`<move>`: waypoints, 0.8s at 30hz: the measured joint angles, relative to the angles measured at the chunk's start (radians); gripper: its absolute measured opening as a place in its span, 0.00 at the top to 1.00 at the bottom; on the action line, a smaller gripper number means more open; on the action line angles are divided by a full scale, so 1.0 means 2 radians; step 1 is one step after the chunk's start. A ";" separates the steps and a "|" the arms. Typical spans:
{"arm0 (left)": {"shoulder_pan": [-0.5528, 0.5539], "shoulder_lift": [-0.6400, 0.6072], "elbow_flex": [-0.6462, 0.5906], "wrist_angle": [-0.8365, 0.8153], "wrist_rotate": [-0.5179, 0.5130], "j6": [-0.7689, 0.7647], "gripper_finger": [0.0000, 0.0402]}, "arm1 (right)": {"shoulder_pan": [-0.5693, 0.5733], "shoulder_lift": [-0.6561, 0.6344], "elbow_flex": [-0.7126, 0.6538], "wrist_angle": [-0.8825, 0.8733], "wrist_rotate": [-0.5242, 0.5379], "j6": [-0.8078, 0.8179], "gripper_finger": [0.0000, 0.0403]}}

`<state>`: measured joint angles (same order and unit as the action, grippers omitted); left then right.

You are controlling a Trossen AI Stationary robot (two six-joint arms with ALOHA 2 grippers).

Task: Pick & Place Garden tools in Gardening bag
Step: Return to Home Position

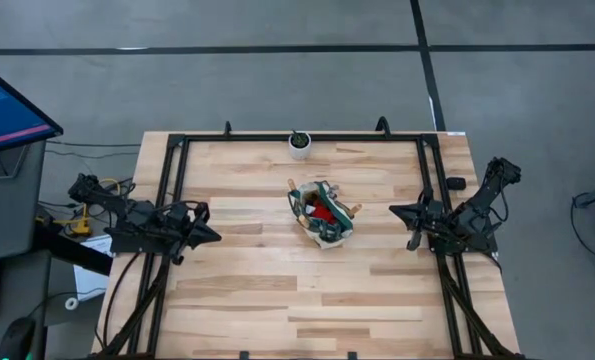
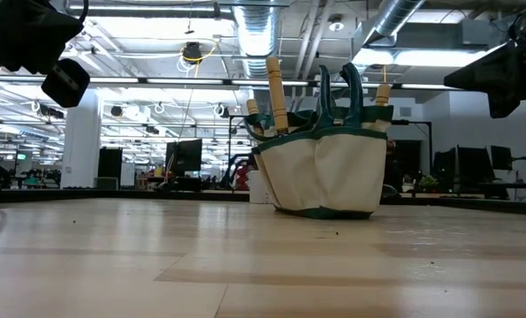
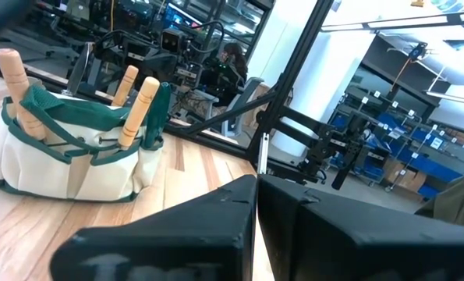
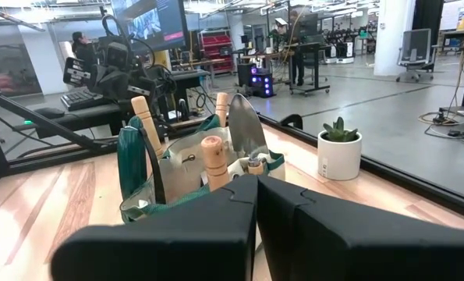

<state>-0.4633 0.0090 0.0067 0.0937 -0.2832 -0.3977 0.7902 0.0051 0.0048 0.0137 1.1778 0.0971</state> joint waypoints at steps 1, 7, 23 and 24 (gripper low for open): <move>0.000 0.000 0.000 0.000 0.000 0.000 0.99 | 0.000 0.000 0.000 0.000 0.000 0.000 1.00; 0.000 0.000 0.000 0.002 0.000 0.000 0.99 | 0.000 0.000 0.000 0.000 0.000 0.000 1.00; 0.000 0.000 0.000 0.004 0.000 0.000 0.99 | 0.000 0.000 0.000 0.000 0.000 0.000 1.00; 0.000 0.000 0.000 0.005 0.000 0.000 0.99 | 0.000 0.000 0.000 0.000 0.000 0.000 1.00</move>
<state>-0.4633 0.0092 0.0066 0.1044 -0.2832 -0.3978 0.7902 0.0051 0.0048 0.0135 1.1778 0.0971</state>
